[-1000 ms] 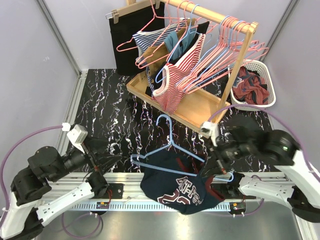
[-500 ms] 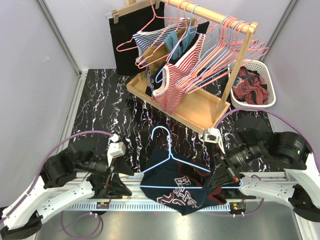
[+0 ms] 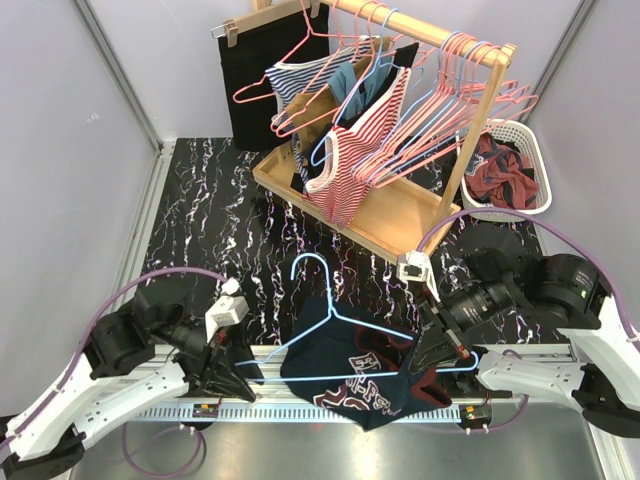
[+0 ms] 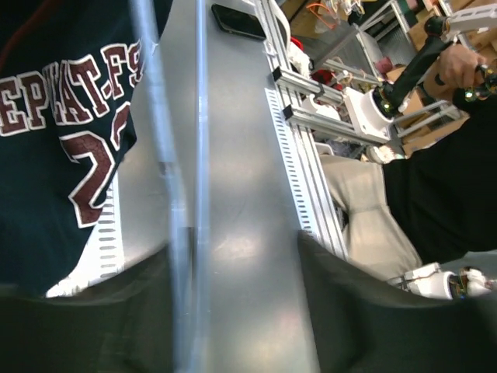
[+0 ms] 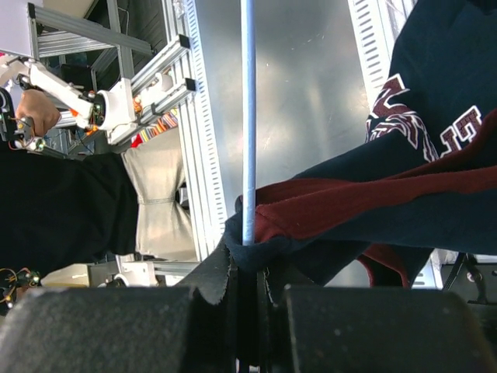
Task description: Remove the tank top from the hanger
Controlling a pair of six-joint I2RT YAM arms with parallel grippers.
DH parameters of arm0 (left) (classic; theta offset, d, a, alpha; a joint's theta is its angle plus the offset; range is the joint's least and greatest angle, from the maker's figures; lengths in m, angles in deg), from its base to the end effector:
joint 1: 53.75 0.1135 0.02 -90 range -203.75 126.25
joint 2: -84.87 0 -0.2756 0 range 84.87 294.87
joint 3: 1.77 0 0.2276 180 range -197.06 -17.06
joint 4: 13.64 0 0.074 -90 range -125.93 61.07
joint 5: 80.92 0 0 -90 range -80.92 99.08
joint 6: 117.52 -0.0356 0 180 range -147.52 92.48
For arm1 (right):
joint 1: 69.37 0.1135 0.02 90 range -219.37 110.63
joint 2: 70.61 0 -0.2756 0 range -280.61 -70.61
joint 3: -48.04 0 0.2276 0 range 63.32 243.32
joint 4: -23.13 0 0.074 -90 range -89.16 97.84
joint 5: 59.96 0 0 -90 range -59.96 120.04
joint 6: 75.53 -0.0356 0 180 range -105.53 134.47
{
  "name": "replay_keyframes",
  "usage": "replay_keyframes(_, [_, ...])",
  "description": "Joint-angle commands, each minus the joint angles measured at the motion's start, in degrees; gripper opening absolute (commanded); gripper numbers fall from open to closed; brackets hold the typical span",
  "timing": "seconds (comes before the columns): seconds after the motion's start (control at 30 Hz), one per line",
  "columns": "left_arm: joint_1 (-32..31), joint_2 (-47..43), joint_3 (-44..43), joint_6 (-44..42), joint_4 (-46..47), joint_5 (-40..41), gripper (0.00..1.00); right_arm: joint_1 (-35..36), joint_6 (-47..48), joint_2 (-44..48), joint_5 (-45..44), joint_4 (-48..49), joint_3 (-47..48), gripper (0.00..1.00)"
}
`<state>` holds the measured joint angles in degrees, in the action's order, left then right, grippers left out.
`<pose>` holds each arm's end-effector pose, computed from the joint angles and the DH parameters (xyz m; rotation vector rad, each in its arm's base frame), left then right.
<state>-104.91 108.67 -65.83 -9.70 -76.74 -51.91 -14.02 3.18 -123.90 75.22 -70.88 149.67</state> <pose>-0.0082 -0.0395 0.3364 1.3615 1.7411 -1.7731 0.0223 0.0767 0.4336 -1.3486 2.1879 1.4480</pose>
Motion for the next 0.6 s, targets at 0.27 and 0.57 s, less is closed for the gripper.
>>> replay_keyframes(0.27, [-0.4,2.0,-2.4,-6.2,-7.3,3.5,0.00,0.4,0.6,-1.0,-6.0,1.4,3.4,0.04])
replay_keyframes(0.57, [-0.4,4.2,-4.5,-5.8,-16.4,22.0,0.00,0.4,-9.2,1.1,-44.7,1.3,1.4,1.00])
